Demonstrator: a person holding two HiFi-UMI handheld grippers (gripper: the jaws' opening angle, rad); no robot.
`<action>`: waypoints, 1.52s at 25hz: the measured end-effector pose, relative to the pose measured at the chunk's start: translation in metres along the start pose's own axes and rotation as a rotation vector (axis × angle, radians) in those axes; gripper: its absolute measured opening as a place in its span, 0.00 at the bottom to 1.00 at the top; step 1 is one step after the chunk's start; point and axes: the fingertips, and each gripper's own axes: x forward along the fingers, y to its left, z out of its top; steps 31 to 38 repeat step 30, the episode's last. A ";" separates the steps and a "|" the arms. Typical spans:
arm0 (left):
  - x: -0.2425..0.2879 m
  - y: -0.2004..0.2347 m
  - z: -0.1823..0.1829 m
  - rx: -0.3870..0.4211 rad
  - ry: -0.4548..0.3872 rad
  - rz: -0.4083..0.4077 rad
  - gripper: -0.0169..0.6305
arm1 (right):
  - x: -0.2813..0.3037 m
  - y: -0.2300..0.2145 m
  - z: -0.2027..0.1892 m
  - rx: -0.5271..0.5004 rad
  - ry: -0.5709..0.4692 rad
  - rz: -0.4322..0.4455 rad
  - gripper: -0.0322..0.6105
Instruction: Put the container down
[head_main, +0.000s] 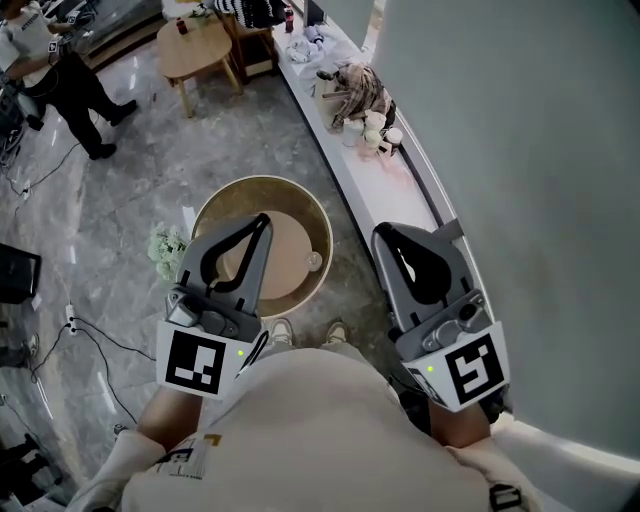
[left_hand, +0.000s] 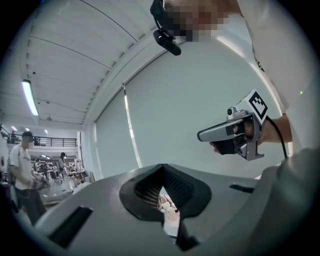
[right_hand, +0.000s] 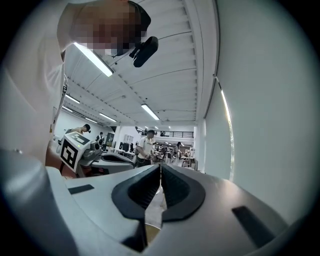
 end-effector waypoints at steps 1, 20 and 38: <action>0.001 0.000 -0.002 -0.009 0.001 0.005 0.04 | 0.000 0.001 -0.004 0.004 0.009 0.001 0.07; 0.008 -0.012 -0.013 -0.005 0.031 -0.008 0.04 | -0.006 -0.011 -0.022 -0.025 0.037 -0.022 0.07; 0.003 -0.013 -0.007 -0.003 0.024 -0.017 0.04 | -0.007 -0.005 -0.013 -0.039 0.031 -0.027 0.07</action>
